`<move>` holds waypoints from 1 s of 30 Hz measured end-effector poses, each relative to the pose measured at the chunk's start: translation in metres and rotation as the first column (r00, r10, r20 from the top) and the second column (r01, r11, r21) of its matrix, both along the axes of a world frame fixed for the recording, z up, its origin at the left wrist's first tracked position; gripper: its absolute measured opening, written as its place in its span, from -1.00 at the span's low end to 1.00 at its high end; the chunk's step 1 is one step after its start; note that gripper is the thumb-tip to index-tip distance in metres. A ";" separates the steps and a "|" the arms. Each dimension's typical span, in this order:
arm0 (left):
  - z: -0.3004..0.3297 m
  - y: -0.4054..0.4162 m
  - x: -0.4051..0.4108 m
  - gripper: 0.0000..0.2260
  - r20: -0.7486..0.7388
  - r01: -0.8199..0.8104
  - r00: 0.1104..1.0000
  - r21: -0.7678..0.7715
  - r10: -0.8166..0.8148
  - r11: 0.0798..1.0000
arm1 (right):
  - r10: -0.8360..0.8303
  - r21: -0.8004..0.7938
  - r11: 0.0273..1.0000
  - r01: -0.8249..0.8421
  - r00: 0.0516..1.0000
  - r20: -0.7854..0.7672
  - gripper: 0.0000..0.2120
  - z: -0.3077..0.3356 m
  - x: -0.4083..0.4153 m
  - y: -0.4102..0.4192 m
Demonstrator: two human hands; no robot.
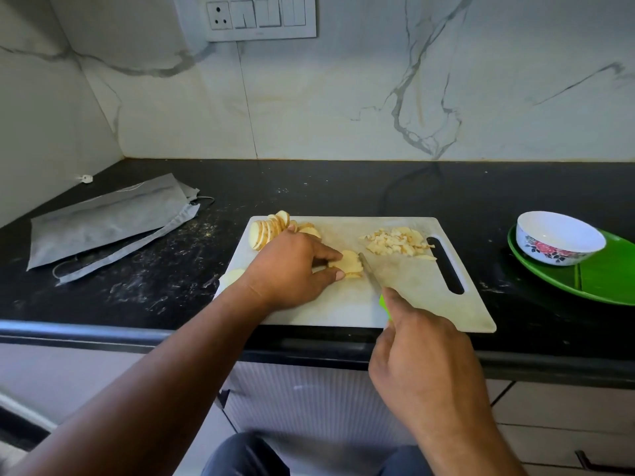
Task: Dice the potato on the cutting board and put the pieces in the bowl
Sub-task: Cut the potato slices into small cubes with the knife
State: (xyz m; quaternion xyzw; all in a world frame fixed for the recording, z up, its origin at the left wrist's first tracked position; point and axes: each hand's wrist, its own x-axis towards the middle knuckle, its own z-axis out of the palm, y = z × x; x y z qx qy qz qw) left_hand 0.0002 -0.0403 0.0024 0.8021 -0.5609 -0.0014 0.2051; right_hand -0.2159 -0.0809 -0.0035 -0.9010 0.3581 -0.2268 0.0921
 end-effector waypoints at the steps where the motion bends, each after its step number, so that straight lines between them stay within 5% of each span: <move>1: 0.000 0.000 0.000 -0.58 -0.009 0.012 1.000 -0.007 -0.012 1.000 | -0.005 -0.008 1.000 0.005 1.000 0.011 -0.49 0.001 0.000 -0.001; 5: 0.001 -0.005 0.001 -0.46 0.021 0.057 0.998 0.041 -0.058 0.998 | -0.017 -0.036 0.999 0.019 0.998 0.059 -0.49 0.006 0.005 -0.008; 13: -0.003 -0.011 -0.003 -0.59 0.143 0.039 0.988 0.076 -0.050 0.996 | 0.020 -0.073 0.997 -0.021 1.000 -0.013 -0.53 0.013 0.035 -0.005; 30: -0.010 -0.013 -0.003 -0.60 0.044 -0.011 0.999 0.028 0.010 1.000 | 0.058 0.019 0.998 -0.055 0.982 -0.182 -0.41 0.020 -0.018 0.037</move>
